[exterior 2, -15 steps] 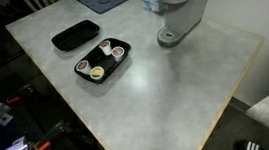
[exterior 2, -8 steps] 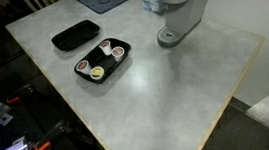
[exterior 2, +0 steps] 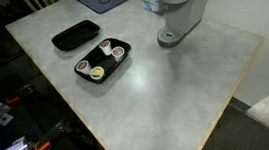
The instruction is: Transfer the coffee pods from the box on the right to the box on the left
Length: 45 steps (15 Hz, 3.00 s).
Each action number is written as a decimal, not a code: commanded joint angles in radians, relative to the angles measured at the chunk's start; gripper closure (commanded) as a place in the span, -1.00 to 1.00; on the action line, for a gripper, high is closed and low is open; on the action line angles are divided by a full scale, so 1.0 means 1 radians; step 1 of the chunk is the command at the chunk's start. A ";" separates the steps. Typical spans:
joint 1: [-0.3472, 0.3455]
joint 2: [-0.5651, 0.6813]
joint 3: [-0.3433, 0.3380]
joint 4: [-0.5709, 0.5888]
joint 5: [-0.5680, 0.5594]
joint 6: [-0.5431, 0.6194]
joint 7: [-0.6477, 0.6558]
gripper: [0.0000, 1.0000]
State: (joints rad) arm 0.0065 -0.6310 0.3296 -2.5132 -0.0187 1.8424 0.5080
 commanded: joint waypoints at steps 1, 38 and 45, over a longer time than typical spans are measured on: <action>0.019 0.004 -0.016 0.002 -0.010 -0.002 0.009 -1.00; 0.016 0.019 -0.011 -0.005 -0.013 0.002 0.027 -1.00; 0.005 0.058 -0.012 -0.002 -0.019 0.020 0.062 -1.00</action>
State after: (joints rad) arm 0.0082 -0.6129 0.3287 -2.5199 -0.0225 1.8439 0.5453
